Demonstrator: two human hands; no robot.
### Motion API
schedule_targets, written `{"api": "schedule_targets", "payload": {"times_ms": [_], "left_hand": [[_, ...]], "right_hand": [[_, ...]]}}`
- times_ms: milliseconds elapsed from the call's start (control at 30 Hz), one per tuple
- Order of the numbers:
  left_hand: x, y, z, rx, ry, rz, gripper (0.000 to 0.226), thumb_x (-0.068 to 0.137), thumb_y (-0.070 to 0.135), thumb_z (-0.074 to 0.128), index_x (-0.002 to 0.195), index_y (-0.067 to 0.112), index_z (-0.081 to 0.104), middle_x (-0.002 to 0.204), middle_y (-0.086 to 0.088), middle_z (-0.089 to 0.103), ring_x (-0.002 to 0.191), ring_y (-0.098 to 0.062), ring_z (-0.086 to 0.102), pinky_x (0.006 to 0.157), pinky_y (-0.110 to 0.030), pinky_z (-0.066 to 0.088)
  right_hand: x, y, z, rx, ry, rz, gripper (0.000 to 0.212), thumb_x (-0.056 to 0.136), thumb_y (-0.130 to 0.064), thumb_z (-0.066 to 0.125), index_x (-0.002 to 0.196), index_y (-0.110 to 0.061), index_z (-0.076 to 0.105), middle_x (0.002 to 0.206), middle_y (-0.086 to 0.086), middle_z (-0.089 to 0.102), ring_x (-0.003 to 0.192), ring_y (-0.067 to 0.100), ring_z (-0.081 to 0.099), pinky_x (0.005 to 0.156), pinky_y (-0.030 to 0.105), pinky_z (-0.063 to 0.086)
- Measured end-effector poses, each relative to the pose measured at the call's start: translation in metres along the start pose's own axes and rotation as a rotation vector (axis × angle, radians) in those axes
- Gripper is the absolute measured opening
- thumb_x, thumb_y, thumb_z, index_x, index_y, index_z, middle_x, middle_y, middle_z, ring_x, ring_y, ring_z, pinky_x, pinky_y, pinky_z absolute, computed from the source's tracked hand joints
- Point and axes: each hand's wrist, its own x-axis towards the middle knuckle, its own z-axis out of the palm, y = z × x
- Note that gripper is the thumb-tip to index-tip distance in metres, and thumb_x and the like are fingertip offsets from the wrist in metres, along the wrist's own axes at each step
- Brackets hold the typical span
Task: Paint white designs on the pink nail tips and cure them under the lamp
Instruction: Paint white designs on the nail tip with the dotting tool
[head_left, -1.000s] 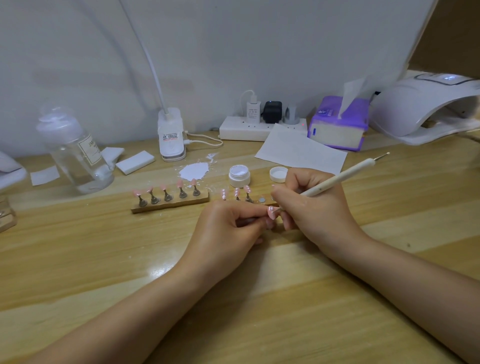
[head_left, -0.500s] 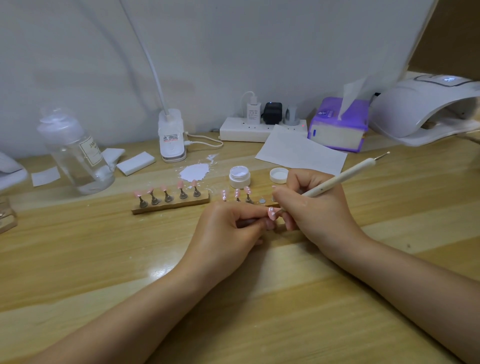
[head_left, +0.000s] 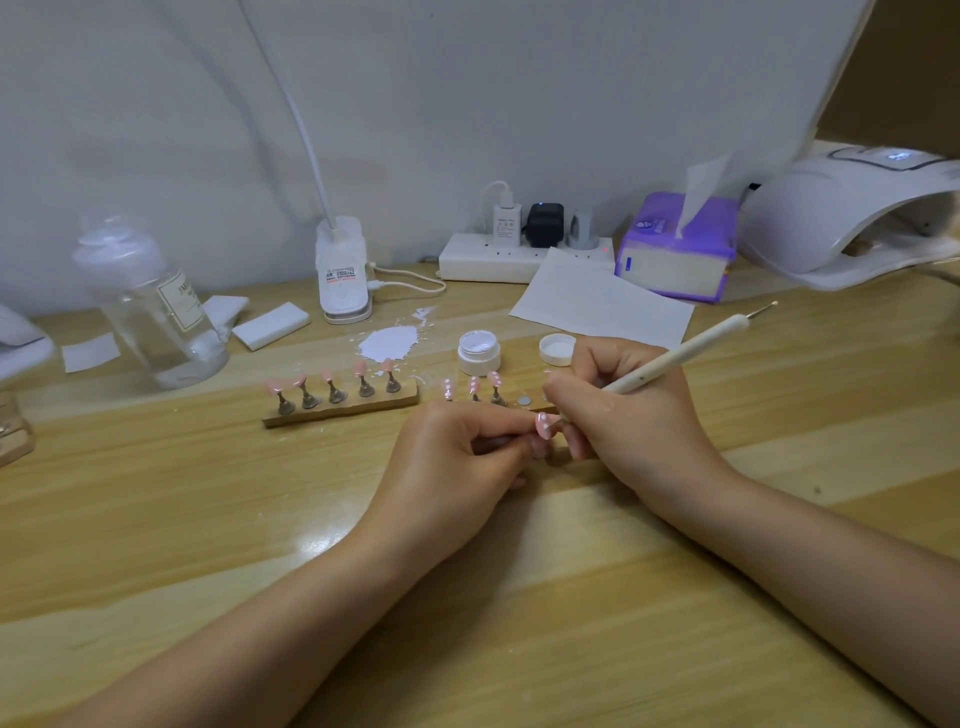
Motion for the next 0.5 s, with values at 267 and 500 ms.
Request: {"api": "schedule_targets", "payload": {"times_ms": [267,500], "left_hand": [[0.0003,0.0003,0.0008,0.0,0.026,-0.035,0.025,0.083,0.004,0.065,0.075,0.028,0.072,0.081,0.003,0.073,0.073,0.0,0.063,0.058,-0.012,0.05],[0.0,0.0007,0.0012,-0.047,0.053,-0.093,0.019,0.082,0.01,0.065,0.073,0.024,0.074,0.075,-0.007,0.072,0.071,-0.006,0.063,0.056,-0.011,0.049]], "right_hand": [[0.0047,0.0003,-0.0016,0.084,0.121,0.056,0.044,0.083,0.004,0.055,0.047,-0.011,0.035,0.031,-0.008,0.035,0.024,0.003,0.036,0.047,0.024,0.052],[0.0066,0.0001,-0.0019,0.123,0.161,0.058,0.03,0.089,-0.017,0.057,0.063,-0.014,0.042,0.031,-0.012,0.033,0.027,0.003,0.035,0.049,0.022,0.054]]}}
